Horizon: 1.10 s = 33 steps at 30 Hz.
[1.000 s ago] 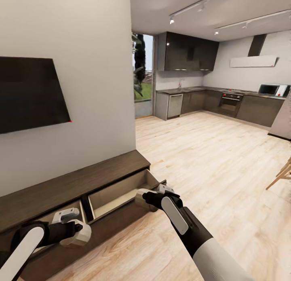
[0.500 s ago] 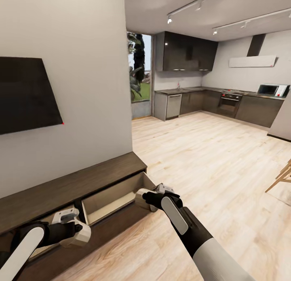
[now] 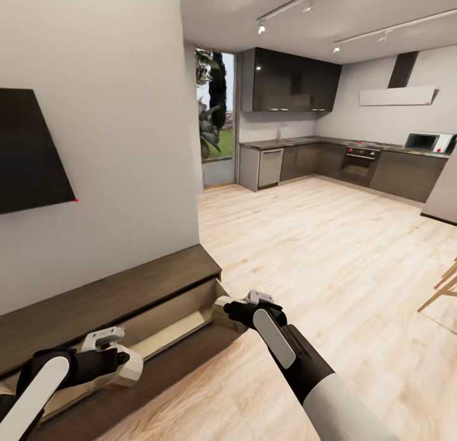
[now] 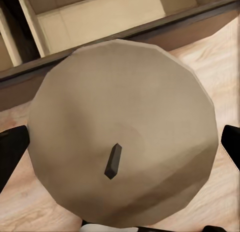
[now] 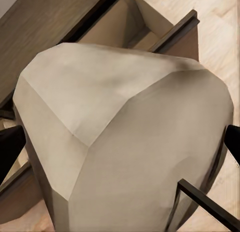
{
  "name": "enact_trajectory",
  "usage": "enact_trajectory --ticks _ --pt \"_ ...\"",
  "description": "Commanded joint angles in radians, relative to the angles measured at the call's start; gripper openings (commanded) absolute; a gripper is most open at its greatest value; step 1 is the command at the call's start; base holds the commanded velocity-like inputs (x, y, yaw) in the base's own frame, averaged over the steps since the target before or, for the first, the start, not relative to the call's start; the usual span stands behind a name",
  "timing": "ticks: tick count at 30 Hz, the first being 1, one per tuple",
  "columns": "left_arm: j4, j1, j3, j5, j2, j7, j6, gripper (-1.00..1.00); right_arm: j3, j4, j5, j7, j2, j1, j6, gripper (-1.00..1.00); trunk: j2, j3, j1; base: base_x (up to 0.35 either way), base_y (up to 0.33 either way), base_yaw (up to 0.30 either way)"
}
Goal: Place each of the two pumpkins and all three candles from the living room inside a cabinet in the living room (use any cabinet), then make sure every cabinet is closed, and position the cauldron so it is next to a table in the living room.
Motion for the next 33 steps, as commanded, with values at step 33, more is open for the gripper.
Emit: enact_trajectory --ticks 33 --pt "0.002 -0.001 -0.003 0.008 0.000 0.012 0.002 -1.00 0.003 -0.001 -0.010 -0.011 0.006 -0.001 -0.001 -1.00 -0.001 0.009 0.001 0.274 -0.012 0.152"
